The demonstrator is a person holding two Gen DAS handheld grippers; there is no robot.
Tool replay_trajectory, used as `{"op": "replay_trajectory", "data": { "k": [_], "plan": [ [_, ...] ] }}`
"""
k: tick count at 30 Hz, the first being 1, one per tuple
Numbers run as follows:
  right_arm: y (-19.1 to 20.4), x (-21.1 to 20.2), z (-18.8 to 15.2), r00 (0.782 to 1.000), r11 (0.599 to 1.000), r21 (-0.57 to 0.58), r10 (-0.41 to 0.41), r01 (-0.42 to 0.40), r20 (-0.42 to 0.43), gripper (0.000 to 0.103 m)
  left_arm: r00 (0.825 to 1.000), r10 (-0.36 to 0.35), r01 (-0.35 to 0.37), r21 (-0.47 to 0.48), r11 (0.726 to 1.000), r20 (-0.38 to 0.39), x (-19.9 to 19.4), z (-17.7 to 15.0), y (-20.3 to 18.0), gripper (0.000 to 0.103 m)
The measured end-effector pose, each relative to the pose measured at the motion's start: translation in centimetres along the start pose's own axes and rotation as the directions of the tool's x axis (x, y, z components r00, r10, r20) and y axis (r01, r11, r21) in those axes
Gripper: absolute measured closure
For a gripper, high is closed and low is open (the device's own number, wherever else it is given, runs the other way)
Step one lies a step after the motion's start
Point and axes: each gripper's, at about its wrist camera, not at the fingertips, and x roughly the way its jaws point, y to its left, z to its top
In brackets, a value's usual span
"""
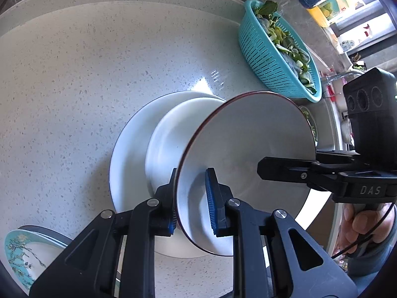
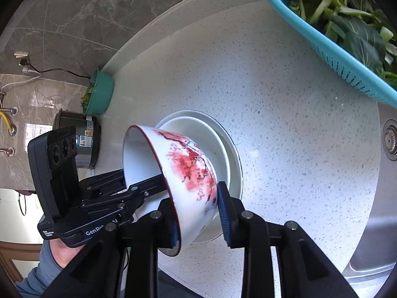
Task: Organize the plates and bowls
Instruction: 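Lift the red-patterned white bowl with both grippers and carry it over the nested white bowls, then lower the red-patterned bowl into the nested bowls and open both grippers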
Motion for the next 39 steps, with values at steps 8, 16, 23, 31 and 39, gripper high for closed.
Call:
{"op": "replay_trajectory", "data": {
  "k": [8, 16, 23, 31, 39],
  "plan": [
    [0.2, -1.0, 0.5, 1.0, 0.999, -0.027, -0.026, 0.027, 0.013, 0.063, 1.0, 0.0, 0.0, -0.007, 1.0, -0.004, 0.2, 0.4, 0.4, 0.086],
    [1.5, -0.1, 0.6, 0.99, 0.982, -0.127, -0.138, 0.139, 0.015, 0.078, 1.0, -0.003, 0.003, -0.013, 1.0, 0.007, 0.1, 0.5, 0.4, 0.084],
    [1.9, 0.3, 0.9, 0.983, 0.97, -0.159, -0.179, 0.183, 0.04, 0.086, 0.999, -0.03, 0.032, -0.036, 0.999, 0.034, -1.1, 0.2, 1.0, 0.077],
    [2.4, 0.6, 1.2, 0.983, 0.968, -0.169, -0.181, 0.185, 0.04, 0.09, 0.995, -0.031, 0.033, -0.022, 0.999, 0.098, -3.4, -0.2, 1.1, 0.044],
    [2.1, 1.1, 0.7, 0.983, 0.971, -0.157, -0.178, 0.181, 0.037, 0.089, 0.991, -0.008, 0.014, -0.043, 0.999, 0.135, -5.1, -1.0, 2.1, 0.031]
  ]
}}
